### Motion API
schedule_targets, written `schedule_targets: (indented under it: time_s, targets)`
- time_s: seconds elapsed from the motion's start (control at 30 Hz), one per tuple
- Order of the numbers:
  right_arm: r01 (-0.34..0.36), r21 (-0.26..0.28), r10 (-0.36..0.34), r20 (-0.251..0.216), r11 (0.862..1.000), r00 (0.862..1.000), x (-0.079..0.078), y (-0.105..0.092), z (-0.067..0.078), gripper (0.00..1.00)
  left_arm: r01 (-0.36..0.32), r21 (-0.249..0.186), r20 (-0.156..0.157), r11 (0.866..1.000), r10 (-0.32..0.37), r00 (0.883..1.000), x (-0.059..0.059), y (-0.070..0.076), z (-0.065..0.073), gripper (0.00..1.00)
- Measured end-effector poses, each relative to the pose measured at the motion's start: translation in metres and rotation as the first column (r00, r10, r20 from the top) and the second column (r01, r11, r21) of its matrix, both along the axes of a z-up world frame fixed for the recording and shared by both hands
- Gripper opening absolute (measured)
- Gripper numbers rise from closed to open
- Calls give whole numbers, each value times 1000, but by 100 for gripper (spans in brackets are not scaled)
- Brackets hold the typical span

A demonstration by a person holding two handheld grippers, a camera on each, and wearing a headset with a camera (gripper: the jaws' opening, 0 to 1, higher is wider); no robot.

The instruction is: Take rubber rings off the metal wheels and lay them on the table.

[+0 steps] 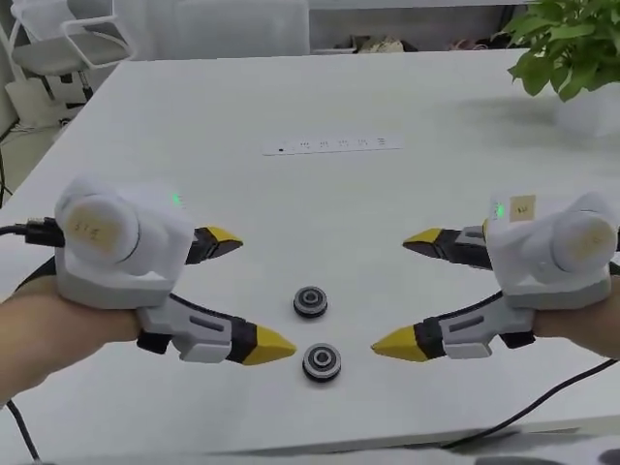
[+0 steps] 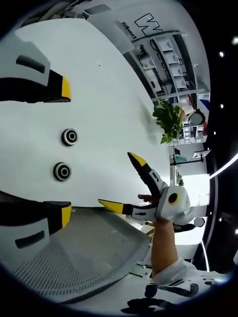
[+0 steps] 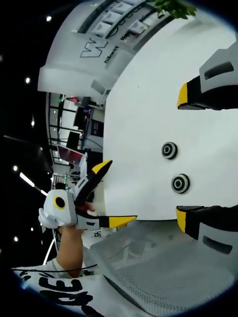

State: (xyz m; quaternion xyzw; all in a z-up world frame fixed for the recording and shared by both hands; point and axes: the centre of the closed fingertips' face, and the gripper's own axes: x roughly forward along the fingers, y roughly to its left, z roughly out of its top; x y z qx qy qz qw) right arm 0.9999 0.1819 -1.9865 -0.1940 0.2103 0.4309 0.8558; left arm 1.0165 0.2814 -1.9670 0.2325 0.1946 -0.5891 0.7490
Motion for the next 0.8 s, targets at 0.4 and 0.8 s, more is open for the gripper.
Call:
schedule_targets:
  time_s: [0.4,0.8]
  targets:
    - [-43,-13,43,-27,999,999,0,5,-14,74,26,26,-16,999,-26,1000,-1,-5,-14,73]
    - [-63,9,64,-50,998,997,3,11,-22,69,50,34,-38,998,-49,998,-4,-11,-22,69]
